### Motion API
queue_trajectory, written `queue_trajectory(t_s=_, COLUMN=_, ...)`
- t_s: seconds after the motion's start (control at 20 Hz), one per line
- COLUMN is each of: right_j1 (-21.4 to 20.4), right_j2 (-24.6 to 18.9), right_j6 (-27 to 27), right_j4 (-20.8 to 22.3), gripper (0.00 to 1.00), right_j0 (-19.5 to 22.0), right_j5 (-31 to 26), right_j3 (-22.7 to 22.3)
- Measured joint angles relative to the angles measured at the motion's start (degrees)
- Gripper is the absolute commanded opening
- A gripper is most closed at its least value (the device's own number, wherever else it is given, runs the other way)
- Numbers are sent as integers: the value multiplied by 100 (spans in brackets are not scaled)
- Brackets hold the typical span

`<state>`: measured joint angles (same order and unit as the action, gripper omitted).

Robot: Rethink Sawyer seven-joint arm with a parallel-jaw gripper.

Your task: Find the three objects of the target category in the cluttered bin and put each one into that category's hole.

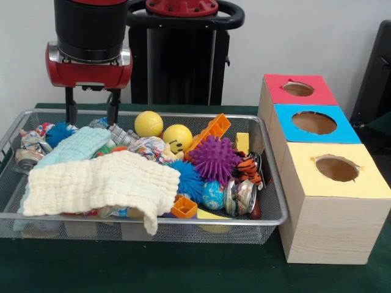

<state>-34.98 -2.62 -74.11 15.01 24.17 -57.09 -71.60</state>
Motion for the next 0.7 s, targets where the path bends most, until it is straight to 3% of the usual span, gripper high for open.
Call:
queue_trajectory(t_s=0.3, right_j1=0, right_j2=0, right_j6=0, right_j4=0, gripper=100, right_j0=1, right_j5=0, right_j3=0)
queue_trajectory(t_s=0.35, right_j1=0, right_j2=0, right_j6=0, right_j4=0, gripper=0, right_j0=1, right_j5=0, right_j3=0)
queue_trajectory(t_s=0.7, right_j1=-6, right_j2=0, right_j6=0, right_j4=1, gripper=0, right_j0=1, right_j5=0, right_j3=0)
